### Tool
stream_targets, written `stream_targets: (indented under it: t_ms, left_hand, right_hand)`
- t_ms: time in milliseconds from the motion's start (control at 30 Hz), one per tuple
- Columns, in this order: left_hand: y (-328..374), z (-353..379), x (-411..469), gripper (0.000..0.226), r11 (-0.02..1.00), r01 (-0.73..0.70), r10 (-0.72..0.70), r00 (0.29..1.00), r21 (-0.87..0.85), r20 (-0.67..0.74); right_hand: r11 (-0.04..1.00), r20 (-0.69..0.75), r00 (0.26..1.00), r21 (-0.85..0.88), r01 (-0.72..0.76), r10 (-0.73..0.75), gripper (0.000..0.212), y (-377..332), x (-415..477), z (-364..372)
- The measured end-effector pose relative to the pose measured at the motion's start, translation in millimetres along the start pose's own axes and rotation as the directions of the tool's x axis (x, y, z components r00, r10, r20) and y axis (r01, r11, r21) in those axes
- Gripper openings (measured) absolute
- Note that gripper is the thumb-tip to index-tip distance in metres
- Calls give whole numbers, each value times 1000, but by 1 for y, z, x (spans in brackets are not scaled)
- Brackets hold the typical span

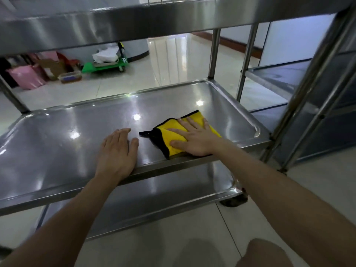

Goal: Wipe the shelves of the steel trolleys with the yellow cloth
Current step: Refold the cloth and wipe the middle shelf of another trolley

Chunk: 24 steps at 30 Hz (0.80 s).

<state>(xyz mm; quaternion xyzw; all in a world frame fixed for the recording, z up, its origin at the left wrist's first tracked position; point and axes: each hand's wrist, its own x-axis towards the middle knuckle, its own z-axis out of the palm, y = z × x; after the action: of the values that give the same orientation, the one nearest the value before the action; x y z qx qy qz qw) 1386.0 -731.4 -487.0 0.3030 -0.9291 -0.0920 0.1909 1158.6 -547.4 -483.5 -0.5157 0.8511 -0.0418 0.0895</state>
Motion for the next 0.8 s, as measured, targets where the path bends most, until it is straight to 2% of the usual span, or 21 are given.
stream_targets:
  t_ms: [133, 233, 333, 433, 567, 667, 800]
  left_hand:
    - [-1, 1, 3, 73, 1000, 3, -4, 1000, 23, 10]
    - [3, 1, 1, 72, 1000, -17, 17, 1000, 26, 9]
    - [4, 1, -2, 73, 999, -40, 40, 999, 19, 4]
    - [5, 2, -4, 74, 998, -58, 58, 998, 15, -1]
    - [5, 4, -6, 73, 998, -65, 65, 997, 8, -48]
    - [7, 3, -5, 65, 997, -77, 76, 992, -3, -97]
    - [10, -1, -5, 64, 998, -68, 67, 991, -3, -117]
  right_hand:
    - [992, 15, 993, 43, -119, 118, 69, 59, -41, -7]
    - [964, 32, 966, 63, -256, 255, 87, 106, -45, -16]
    - [934, 14, 936, 55, -352, 352, 104, 133, -9, -26]
    - [913, -16, 914, 57, -404, 406, 102, 142, 51, -36]
    - [917, -32, 917, 30, -397, 398, 100, 110, 135, -45]
    - [947, -17, 947, 40, -319, 320, 89, 57, 170, -41]
    - [985, 23, 985, -11, -172, 173, 82, -4, 149, -30]
